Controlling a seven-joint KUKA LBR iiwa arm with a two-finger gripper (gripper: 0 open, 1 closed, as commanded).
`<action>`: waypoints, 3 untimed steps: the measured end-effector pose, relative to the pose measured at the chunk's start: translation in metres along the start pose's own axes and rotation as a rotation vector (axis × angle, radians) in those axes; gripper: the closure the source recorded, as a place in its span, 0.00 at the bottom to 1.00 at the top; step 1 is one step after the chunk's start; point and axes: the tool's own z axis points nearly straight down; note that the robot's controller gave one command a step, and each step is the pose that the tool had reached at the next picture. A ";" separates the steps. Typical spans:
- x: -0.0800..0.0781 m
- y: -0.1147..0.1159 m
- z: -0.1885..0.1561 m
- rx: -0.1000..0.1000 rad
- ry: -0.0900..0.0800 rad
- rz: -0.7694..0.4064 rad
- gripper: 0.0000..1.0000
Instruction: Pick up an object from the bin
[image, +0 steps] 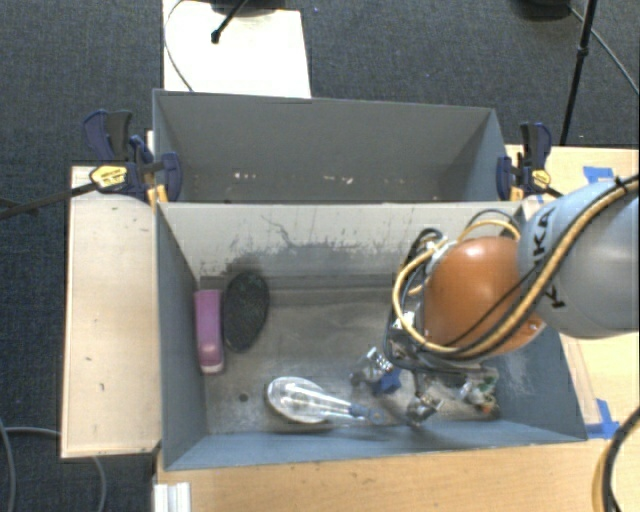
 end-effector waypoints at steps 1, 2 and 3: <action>0.022 -0.068 0.002 -0.001 0.003 0.026 0.00; 0.017 -0.013 0.001 0.001 -0.003 -0.258 0.00; -0.039 0.032 -0.001 -0.008 0.002 -0.518 0.00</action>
Offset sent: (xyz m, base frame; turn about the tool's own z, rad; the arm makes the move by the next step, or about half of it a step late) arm 0.0304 -0.0602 -0.0043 0.0183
